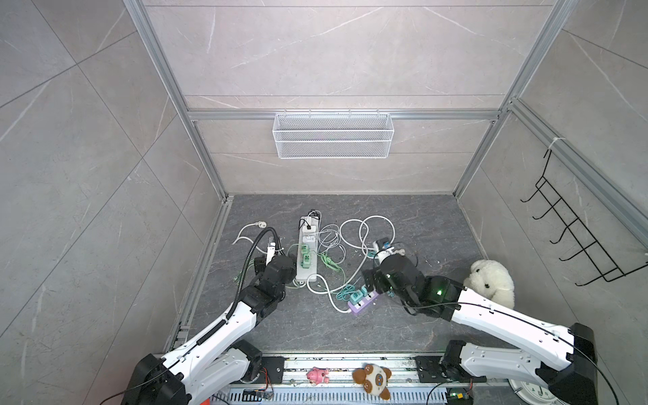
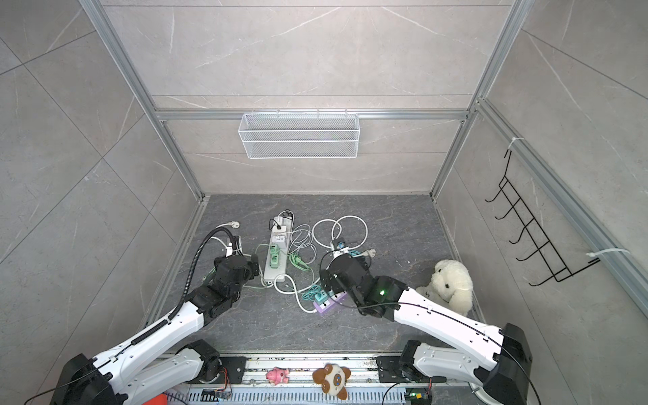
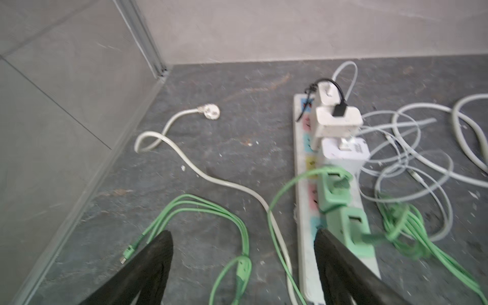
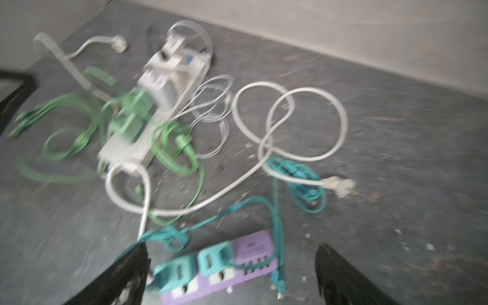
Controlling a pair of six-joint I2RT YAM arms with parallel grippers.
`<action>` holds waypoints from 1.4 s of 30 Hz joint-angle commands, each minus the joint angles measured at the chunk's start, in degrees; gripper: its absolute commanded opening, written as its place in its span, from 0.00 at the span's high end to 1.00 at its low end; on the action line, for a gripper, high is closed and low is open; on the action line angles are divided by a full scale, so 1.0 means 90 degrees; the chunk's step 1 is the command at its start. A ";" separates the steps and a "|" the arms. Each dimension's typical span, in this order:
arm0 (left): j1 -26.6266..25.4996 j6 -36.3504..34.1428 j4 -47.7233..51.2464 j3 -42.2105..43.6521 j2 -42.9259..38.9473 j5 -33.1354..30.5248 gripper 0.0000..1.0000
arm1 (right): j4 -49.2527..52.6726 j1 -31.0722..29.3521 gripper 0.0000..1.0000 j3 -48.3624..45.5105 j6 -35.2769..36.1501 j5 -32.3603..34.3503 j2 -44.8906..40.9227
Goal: Insert the plug
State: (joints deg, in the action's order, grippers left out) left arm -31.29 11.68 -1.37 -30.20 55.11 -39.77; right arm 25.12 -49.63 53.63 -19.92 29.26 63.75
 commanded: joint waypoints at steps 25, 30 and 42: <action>0.2995 -0.1695 -0.6589 0.2096 0.2658 0.2818 0.04 | -0.8227 0.3935 0.01 -0.3763 0.2227 -0.0152 0.2118; 0.3069 -0.1652 -0.6463 0.1771 0.3267 0.2971 0.04 | -0.8997 0.4541 0.01 -0.3827 0.2148 -0.1541 0.2766; 0.3418 -0.1415 -0.5634 0.1255 0.3446 0.3336 0.00 | -0.8578 0.4640 0.01 -0.3751 0.2087 -0.1660 0.2577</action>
State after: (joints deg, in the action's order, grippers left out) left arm -0.64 -2.07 -50.96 -18.22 86.56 -10.98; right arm -50.87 -8.01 19.70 -0.43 15.51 86.91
